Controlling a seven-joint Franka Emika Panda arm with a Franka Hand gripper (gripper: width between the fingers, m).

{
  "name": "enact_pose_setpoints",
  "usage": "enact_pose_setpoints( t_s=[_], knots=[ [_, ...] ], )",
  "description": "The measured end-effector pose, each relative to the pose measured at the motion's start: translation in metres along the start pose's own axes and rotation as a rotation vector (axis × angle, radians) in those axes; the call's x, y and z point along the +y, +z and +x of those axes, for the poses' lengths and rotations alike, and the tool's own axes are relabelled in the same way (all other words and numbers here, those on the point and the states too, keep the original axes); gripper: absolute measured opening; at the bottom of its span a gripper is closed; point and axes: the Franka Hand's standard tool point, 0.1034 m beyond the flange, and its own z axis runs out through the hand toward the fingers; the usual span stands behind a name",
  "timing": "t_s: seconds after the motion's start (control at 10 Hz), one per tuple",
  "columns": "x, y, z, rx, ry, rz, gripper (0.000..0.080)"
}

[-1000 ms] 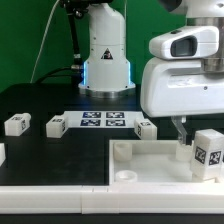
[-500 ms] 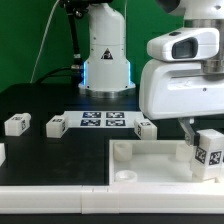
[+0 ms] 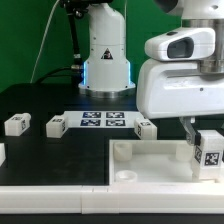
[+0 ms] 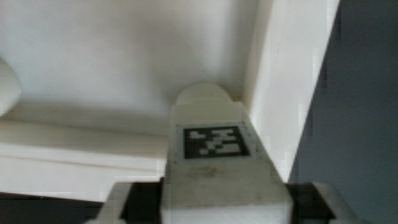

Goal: Assemble one leg

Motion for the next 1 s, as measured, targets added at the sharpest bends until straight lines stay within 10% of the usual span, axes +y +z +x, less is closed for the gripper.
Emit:
enact_pose_setpoints(
  t_s=[1.0],
  knots=[
    [-0.0058,0.0035,-0.0047,-0.001,1.159,0.055,0.0293]
  ],
)
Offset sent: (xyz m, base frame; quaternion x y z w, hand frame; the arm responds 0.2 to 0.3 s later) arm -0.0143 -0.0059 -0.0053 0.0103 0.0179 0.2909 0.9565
